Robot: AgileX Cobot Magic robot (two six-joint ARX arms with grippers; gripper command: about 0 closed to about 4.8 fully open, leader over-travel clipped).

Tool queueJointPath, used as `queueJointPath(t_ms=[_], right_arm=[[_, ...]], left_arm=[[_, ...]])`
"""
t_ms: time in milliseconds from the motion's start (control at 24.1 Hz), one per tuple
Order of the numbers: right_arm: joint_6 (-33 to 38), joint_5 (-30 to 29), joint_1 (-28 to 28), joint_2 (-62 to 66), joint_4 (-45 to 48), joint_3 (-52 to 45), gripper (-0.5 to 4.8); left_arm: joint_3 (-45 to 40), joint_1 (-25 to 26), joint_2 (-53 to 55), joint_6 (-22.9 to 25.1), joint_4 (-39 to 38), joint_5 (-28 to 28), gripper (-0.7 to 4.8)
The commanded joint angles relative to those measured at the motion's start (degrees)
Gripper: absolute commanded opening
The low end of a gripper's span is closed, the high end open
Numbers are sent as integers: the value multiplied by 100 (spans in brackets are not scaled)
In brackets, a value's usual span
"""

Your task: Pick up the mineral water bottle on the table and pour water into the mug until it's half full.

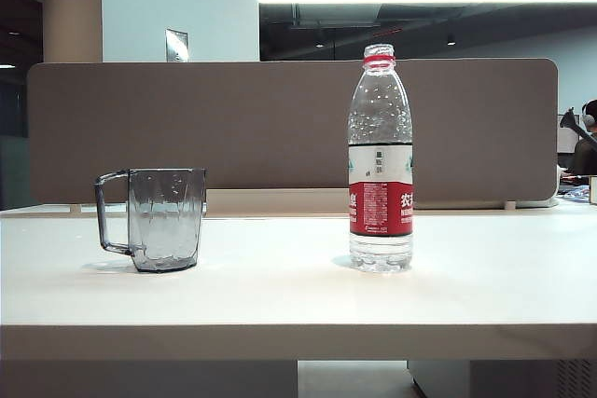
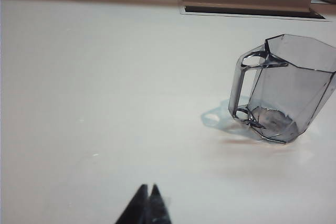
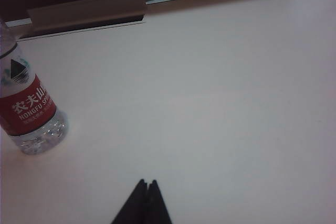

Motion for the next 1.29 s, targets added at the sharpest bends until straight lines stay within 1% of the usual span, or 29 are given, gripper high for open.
queueJointPath(t_ms=[42, 208, 332, 415, 457, 498, 540, 581, 664, 706, 747, 789, 914, 955, 997, 1038, 1080, 1121, 1163, 1204, 1246, 1287], right_arm=[[20, 0, 9, -7, 98, -37, -1], [-2, -4, 37, -7, 164, -9, -1], [-2, -131, 33, -7, 339, 186, -1], [4, -216, 35, -4, 293, 590, -2], [0, -330, 35, 31, 98, 914, -3], [-2, -385, 35, 116, -297, 1268, -3], [-37, -656, 35, 304, -837, 1729, -3], [-166, -1067, 37, 498, -1073, 2098, -3], [-271, -1613, 37, 752, -1095, 2496, 1], [-302, -1934, 37, 1049, -1047, 2865, 62], [-297, -2070, 35, 1222, -970, 3029, 113], [-243, -2334, 37, 1486, -800, 3220, 131], [-125, -3025, 39, 2087, -310, 3353, 129], [-122, -3185, 39, 2275, -229, 3353, 130], [-125, -3257, 39, 2409, -214, 3353, 130], [-131, -3274, 39, 2583, -240, 3351, 131], [-153, -3244, 39, 2680, -243, 3351, 132], [-341, -3071, 39, 2824, -234, 3351, 135], [-494, -3008, 46, 2865, -234, 3351, 139], [-835, -2798, 94, 2994, -238, 3318, 140], [-1106, -2487, 197, 3132, -243, 3289, 160], [-1231, -2354, 269, 3206, -225, 3265, 182]], left_arm=[[-17, -11, 7, 9, 33, 7, -5], [-11, -11, 7, 26, 35, 4, -5], [74, -11, 7, 26, 28, 35, -5], [328, -13, 7, 26, 39, 66, -5], [509, -13, 7, 26, 46, 66, -5], [673, -13, 35, 26, 24, 74, -5], [778, -13, 37, 20, -17, 282, -5], [809, -13, 37, 2, -17, 494, -5], [815, -13, 42, -26, -153, 726, -5], [815, -13, 151, -177, -229, 846, -5], [815, -13, 258, -260, -227, 911, -5], [826, -13, 511, -273, -225, 1080, -5], [874, -17, 1314, -243, -125, 1482, -5], [935, -17, 1690, -153, -50, 1589, -5], [999, -17, 1945, 2, -39, 1589, -5], [1121, -20, 2413, 319, 0, 1593, -5], [1169, -22, 2601, 431, 42, 1596, -5], [1239, -22, 2988, 557, 245, 1655, -5], [1246, -22, 3158, 564, 424, 1755, -5], [1244, -22, 3375, 568, 728, 1998, -5], [1244, -28, 3560, 573, 1047, 2212, -5], [1244, -44, 3646, 601, 1213, 2264, -5]])
